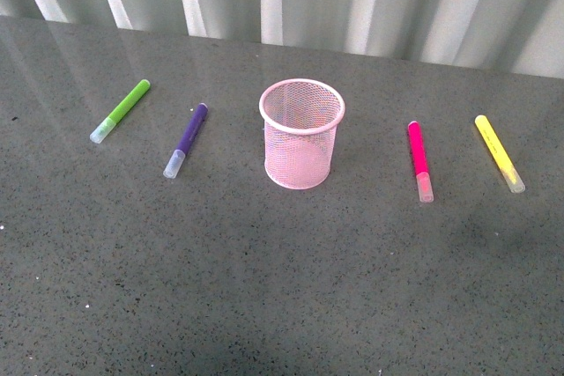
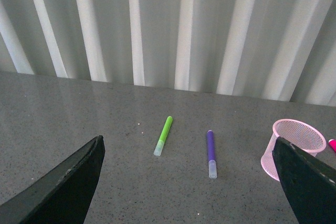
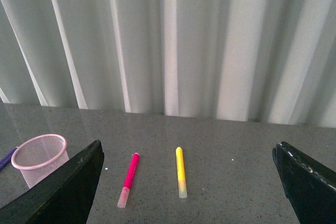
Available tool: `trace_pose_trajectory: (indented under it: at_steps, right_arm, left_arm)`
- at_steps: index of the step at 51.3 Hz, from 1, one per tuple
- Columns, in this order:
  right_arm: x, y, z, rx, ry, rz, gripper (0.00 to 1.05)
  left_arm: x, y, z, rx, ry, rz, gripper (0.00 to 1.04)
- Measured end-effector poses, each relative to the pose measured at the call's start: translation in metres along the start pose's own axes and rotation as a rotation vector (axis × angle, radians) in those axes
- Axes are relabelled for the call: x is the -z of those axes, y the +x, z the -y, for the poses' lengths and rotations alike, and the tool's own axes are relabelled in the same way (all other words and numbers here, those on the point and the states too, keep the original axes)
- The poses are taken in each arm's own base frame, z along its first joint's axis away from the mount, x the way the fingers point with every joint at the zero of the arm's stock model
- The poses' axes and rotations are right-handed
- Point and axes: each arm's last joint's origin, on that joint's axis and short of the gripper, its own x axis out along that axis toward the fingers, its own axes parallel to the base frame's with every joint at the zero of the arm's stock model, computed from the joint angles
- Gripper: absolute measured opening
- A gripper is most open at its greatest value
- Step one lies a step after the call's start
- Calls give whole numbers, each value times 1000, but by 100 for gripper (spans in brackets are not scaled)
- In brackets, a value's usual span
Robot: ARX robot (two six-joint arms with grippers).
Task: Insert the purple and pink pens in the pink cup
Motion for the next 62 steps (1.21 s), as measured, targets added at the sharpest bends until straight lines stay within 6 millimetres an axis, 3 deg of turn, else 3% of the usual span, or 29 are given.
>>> trace_pose_trajectory:
  at_steps: [4, 8, 11, 16, 22, 27, 29, 36, 42, 51, 62]
  right_arm:
    - [0, 0, 0, 0, 0, 0, 98]
    - [0, 0, 0, -1, 0, 0, 98]
    - [0, 0, 0, -2, 0, 0, 98]
    - [0, 0, 0, 0, 0, 0, 98]
    - [0, 0, 0, 0, 0, 0, 98]
    - [0, 0, 0, 0, 0, 0, 98]
    - [0, 0, 0, 0, 0, 0, 98]
    - [0, 0, 0, 0, 0, 0, 98]
    - [0, 0, 0, 0, 0, 0, 98]
    - [0, 0, 0, 0, 0, 0, 98]
    - [0, 0, 0, 0, 0, 0, 98]
  left_arm:
    - [1, 2, 2, -112, -98, -143, 98]
    - [-25, 21, 13, -183, -259, -192, 98]
    - [-61, 49, 24, -137, -313, -125, 98]
    - [-97, 90, 38, -103, -318, -80, 98]
    - [-114, 145, 59, -58, -273, -162, 98]
    - [-104, 223, 88, -38, -231, -370, 98]
    - [-99, 246, 95, -36, -217, -434, 98]
    - [-86, 306, 113, -36, -170, -585, 98]
    - [-74, 341, 123, -51, -132, -681, 98]
    - [-50, 355, 127, -63, -109, -758, 98]
    - [-18, 349, 119, -42, -108, -794, 98]
